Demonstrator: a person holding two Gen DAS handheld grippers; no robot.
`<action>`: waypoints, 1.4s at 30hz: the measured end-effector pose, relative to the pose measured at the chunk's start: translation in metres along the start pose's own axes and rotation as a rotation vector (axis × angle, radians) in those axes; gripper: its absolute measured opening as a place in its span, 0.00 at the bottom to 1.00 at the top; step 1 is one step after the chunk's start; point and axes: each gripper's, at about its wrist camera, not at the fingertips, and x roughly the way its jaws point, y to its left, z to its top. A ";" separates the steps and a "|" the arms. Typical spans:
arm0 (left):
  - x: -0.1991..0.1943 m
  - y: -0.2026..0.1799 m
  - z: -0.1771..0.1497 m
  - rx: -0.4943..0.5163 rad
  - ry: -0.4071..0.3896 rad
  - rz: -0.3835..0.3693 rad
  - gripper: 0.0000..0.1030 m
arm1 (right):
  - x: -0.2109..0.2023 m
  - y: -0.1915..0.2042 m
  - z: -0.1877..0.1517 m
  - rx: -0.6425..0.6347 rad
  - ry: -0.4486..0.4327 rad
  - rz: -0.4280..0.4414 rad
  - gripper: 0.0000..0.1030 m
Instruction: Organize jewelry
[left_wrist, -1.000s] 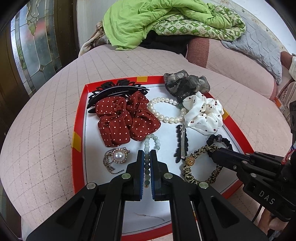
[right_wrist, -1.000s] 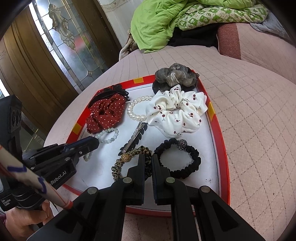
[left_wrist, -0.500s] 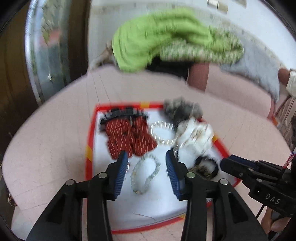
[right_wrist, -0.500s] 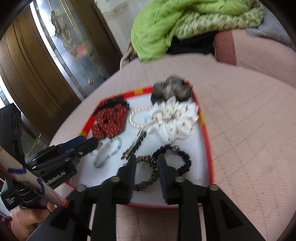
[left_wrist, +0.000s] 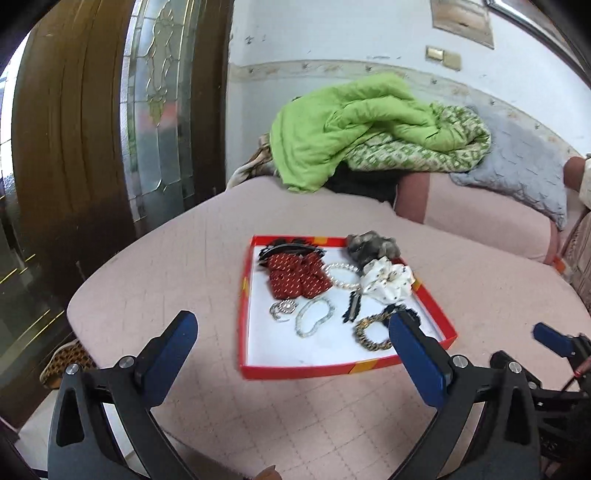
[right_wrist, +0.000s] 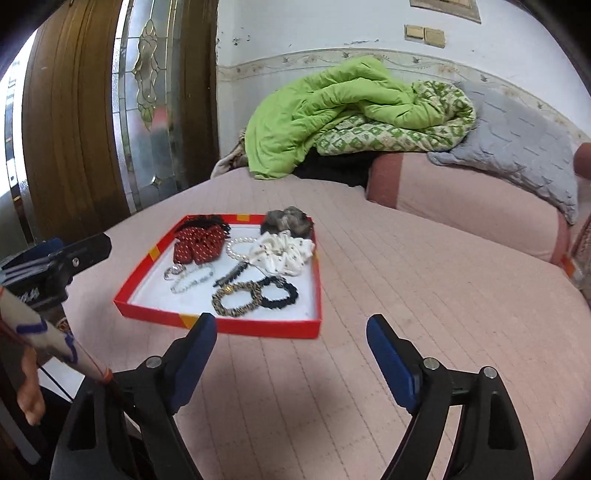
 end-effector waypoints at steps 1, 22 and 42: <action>-0.001 0.001 0.000 -0.008 0.000 -0.005 1.00 | -0.002 0.000 -0.001 -0.006 -0.007 -0.005 0.87; -0.002 -0.002 -0.003 -0.025 -0.053 0.260 1.00 | 0.002 0.011 -0.008 -0.043 0.015 -0.015 0.89; 0.008 0.004 -0.004 -0.029 0.002 0.270 1.00 | 0.003 0.013 -0.009 -0.042 0.020 -0.015 0.89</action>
